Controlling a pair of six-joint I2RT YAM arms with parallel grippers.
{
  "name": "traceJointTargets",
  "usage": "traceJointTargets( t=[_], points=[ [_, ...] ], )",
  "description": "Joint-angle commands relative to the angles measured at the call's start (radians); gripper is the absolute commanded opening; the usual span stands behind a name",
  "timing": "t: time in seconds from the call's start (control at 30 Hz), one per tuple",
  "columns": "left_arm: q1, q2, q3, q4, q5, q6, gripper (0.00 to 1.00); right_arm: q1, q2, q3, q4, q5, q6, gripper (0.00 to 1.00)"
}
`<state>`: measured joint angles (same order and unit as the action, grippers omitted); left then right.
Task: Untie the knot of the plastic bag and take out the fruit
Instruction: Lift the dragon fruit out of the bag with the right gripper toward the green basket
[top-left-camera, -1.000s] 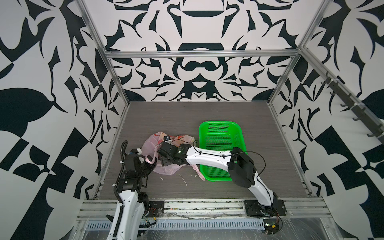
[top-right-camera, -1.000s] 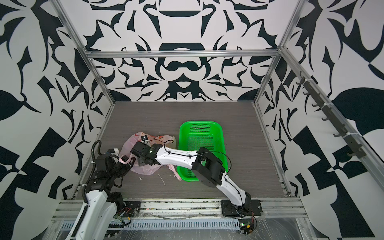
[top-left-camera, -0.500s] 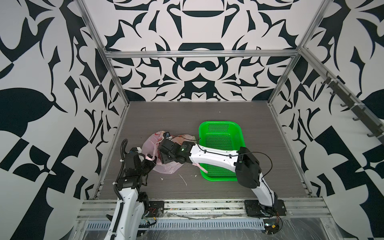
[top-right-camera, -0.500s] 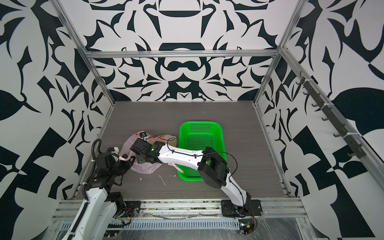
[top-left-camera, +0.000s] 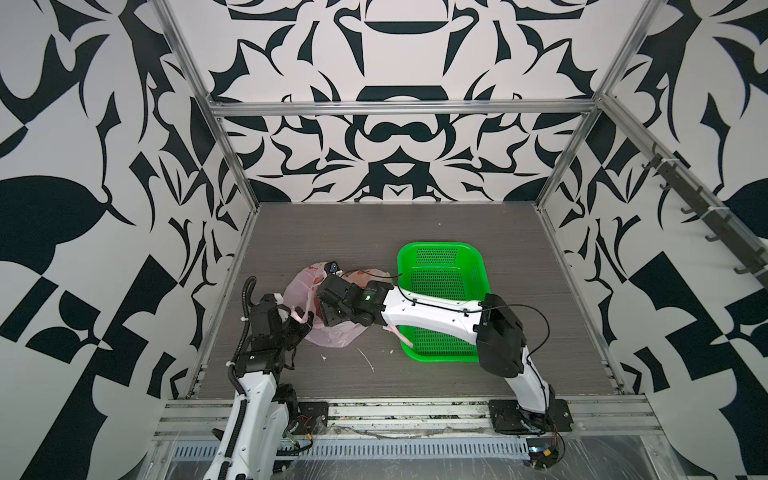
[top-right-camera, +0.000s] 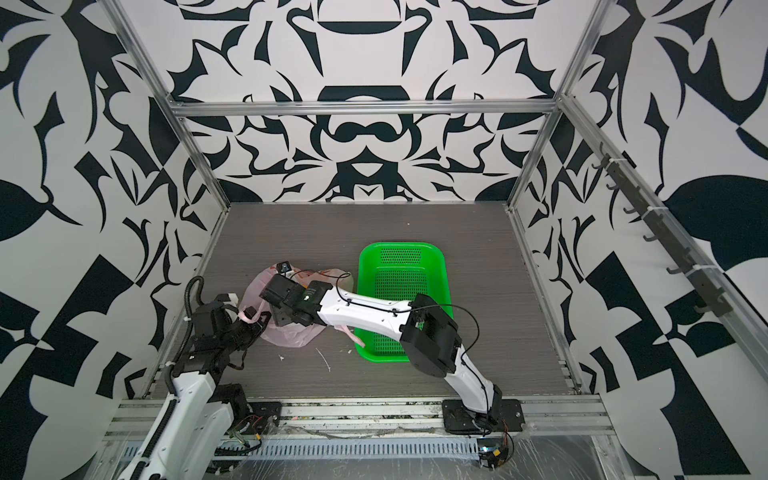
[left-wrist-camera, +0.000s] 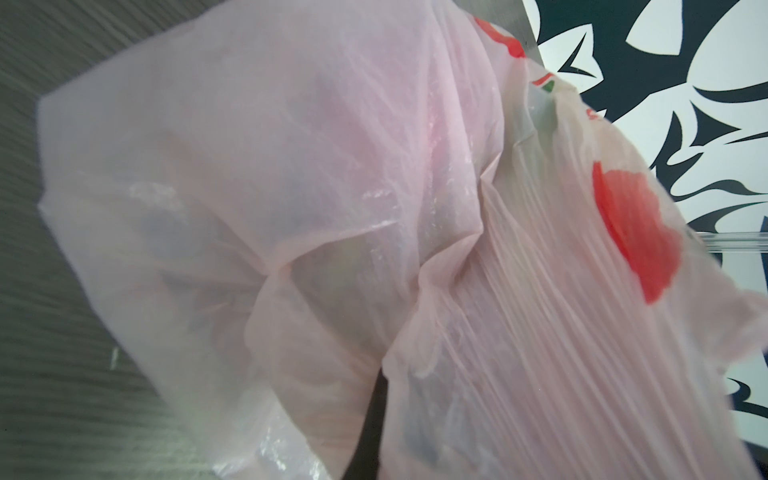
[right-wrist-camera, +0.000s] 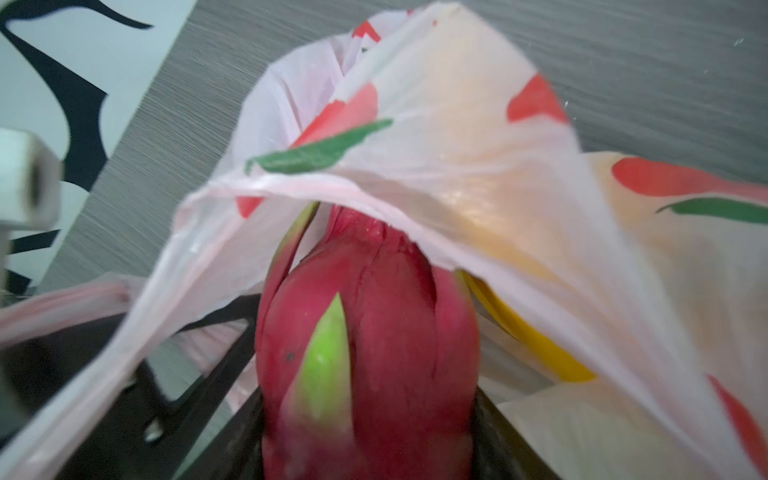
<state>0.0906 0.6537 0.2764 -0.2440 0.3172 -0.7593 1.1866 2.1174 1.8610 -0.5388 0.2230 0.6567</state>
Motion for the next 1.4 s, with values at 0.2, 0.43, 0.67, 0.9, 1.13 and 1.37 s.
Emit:
traceJointTargets(
  t=[0.2,0.43,0.67,0.9,1.13,1.37],
  points=[
    [0.003,0.031,0.047,0.049,-0.016,0.009,0.00,0.007,-0.114,0.008,0.004,0.015,-0.052,0.26],
    [0.003,0.061,0.069,0.084,-0.023,0.006,0.00,0.007,-0.137,0.027,-0.024,-0.020,-0.081,0.26],
    [0.003,0.101,0.094,0.122,-0.023,-0.002,0.00,0.007,-0.155,0.024,-0.046,-0.076,-0.095,0.26],
    [0.003,0.121,0.106,0.141,-0.026,-0.005,0.00,0.007,-0.178,-0.003,-0.061,-0.101,-0.106,0.25],
    [0.003,0.141,0.122,0.158,-0.033,-0.011,0.00,0.007,-0.221,-0.041,-0.079,-0.121,-0.120,0.25],
    [0.003,0.158,0.140,0.166,-0.039,-0.011,0.00,0.007,-0.281,-0.085,-0.091,-0.143,-0.130,0.24]
  ],
)
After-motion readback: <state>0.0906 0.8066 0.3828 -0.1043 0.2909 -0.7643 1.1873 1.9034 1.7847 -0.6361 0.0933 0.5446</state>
